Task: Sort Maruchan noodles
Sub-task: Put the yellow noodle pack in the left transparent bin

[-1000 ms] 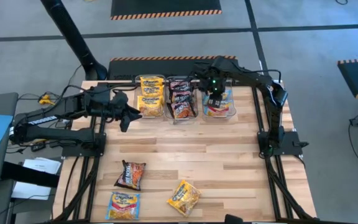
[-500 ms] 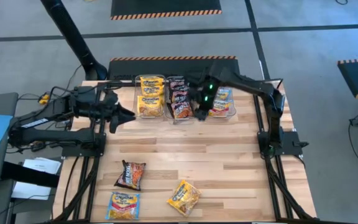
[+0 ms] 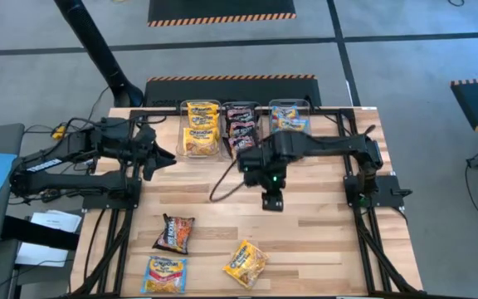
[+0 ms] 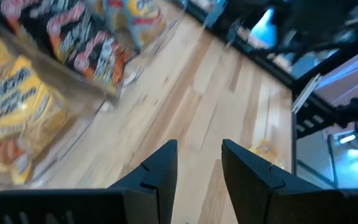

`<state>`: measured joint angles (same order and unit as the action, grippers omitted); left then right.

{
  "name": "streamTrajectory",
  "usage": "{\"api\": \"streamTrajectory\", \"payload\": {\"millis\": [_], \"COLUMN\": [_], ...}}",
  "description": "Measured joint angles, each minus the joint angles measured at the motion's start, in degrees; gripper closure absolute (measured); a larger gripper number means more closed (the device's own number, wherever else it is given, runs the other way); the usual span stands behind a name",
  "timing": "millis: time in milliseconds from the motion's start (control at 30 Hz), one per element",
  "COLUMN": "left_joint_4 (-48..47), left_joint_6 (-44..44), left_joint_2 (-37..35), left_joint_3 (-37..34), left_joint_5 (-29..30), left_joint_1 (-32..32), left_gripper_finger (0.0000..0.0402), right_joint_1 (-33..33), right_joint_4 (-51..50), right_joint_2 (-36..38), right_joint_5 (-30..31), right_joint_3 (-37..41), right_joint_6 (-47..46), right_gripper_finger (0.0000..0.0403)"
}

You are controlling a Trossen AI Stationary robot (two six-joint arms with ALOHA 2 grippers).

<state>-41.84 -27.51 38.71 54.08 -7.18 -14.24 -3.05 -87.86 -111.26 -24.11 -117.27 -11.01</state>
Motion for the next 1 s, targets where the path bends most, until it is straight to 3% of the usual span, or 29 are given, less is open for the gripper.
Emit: {"api": "streamTrajectory", "payload": {"millis": [167, 400, 733, 1000], "left_joint_4": [-2.82, -2.87, -2.89, -2.87], "left_joint_6": [-0.07, -2.99, -10.42, -14.31], "left_joint_2": [0.75, 0.71, 0.72, 0.71], "left_joint_3": [0.00, 0.00, 0.00, 0.00], "left_joint_5": [0.07, -0.49, -8.26, -8.74], "left_joint_1": [0.02, 0.02, 0.32, 5.11], "left_gripper_finger": [0.0290, 0.0290, 0.0290, 0.0290], "right_joint_1": [-3.61, -5.93, -6.08, -9.00], "right_joint_4": [3.09, 4.72, 10.44, 17.08], "right_joint_2": [0.00, -0.02, -0.02, -0.79], "right_joint_5": [0.84, 7.78, 7.92, 7.82], "right_joint_3": [0.02, 0.02, 0.02, 0.06], "right_joint_6": [-1.58, -2.64, 1.10, 8.63], "right_gripper_finger": [0.0245, 0.0239, 0.0186, 0.0179]}}
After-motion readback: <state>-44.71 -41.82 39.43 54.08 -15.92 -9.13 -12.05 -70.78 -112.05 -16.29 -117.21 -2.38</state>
